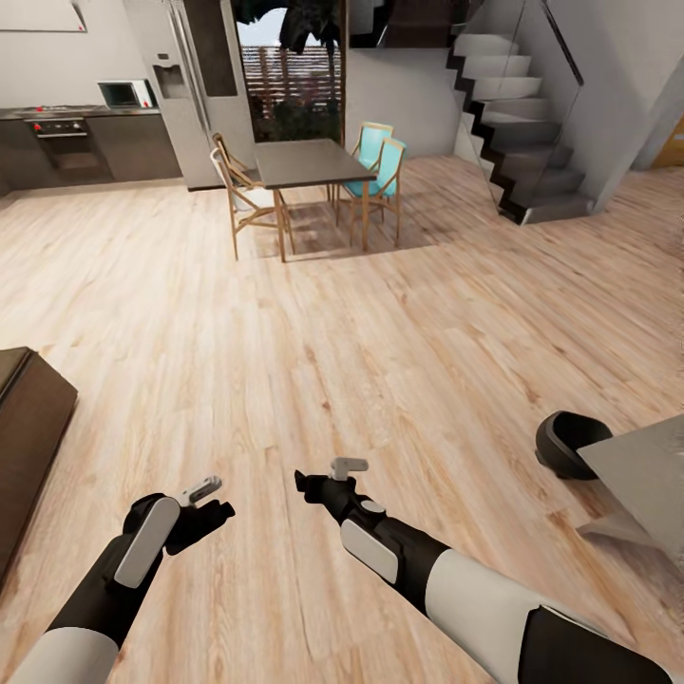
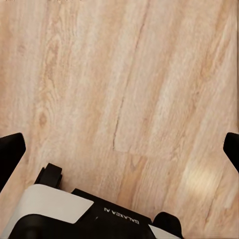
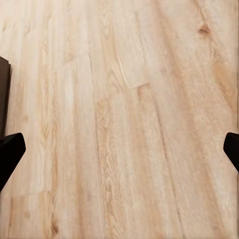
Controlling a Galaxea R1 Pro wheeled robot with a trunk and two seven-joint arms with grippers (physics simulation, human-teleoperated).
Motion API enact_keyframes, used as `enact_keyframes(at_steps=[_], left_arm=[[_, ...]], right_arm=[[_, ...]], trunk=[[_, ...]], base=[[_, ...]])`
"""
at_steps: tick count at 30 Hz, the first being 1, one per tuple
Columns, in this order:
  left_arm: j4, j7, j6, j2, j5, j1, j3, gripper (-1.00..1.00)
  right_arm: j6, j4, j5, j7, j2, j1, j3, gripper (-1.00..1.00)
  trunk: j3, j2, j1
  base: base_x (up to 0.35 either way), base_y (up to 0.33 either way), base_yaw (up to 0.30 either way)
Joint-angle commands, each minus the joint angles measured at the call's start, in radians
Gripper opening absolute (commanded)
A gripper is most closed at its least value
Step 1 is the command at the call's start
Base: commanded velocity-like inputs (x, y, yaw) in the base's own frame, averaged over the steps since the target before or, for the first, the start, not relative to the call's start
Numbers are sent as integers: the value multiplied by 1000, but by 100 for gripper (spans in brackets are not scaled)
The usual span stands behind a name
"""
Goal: Place each of the two pumpkins and all three candles from the living room inside a cabinet in the living room (use any cabinet), then make sure every cabinet is closed, and position the cauldron so it is next to a table in the living room.
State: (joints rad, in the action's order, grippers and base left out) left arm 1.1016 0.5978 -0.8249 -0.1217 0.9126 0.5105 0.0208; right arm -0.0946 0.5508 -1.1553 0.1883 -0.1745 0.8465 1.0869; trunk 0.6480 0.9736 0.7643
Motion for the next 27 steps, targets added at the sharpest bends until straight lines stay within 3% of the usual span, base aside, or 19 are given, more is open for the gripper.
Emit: enact_keyframes(at_steps=[1,27], left_arm=[[1,10,0,-1,11,0,2,100],[1,10,0,-2,11,0,2,100]], right_arm=[[-8,0,-11,5,0,2,8,100],[-8,0,-11,5,0,2,8,100]], trunk=[[-3,-7,-4],[-87,-189,-103]], base=[[0,0,-166],[0,0,-14]])
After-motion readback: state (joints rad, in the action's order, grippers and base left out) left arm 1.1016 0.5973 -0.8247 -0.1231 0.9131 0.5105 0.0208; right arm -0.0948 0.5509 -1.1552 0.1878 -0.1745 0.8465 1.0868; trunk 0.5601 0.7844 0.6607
